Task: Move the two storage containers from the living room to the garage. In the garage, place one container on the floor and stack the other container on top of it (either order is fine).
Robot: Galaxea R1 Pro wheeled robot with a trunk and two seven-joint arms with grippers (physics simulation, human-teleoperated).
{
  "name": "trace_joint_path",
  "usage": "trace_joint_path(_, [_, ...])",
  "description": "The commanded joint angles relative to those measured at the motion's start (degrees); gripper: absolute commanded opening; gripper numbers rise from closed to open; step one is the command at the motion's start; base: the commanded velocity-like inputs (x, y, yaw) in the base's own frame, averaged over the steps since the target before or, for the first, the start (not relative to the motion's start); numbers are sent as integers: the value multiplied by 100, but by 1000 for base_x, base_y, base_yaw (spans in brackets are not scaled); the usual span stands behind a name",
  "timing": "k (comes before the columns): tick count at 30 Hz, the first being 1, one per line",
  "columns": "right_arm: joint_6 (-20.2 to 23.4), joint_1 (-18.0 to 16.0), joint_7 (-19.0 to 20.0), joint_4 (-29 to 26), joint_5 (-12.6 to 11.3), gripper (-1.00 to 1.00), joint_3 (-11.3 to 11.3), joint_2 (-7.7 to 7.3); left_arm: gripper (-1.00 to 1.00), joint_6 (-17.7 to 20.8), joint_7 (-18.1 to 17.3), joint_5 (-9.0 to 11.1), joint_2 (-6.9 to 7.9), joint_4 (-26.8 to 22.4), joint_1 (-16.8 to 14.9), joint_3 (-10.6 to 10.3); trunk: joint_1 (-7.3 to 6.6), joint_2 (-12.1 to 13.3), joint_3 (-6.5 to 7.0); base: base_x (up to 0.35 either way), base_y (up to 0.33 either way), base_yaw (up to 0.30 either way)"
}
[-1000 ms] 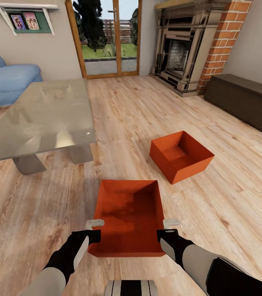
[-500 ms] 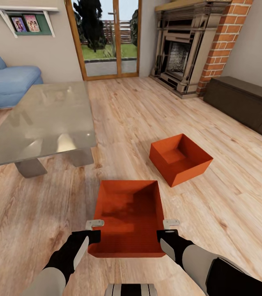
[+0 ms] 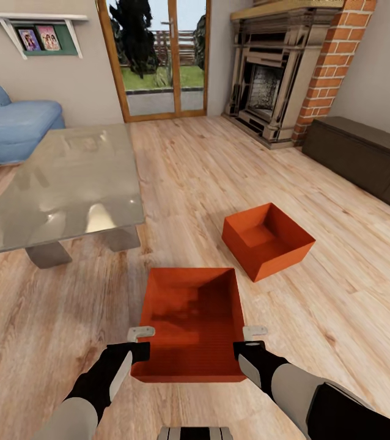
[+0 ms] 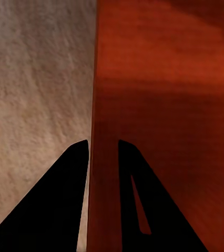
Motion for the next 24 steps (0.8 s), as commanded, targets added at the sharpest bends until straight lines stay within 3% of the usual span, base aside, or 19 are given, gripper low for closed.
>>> trace_joint_path(1, [34,-5,-31,-10,87,-100,-42,-22,-100,42,57,-79,3,-4,1,23,-23,40,15,0,0,0])
trace_joint_path(24, [34,-4,-40,-10,103,-100,-41,-22,-100,32,57,-79,-5,-4,1,25,-529,962,427,0,0,0])
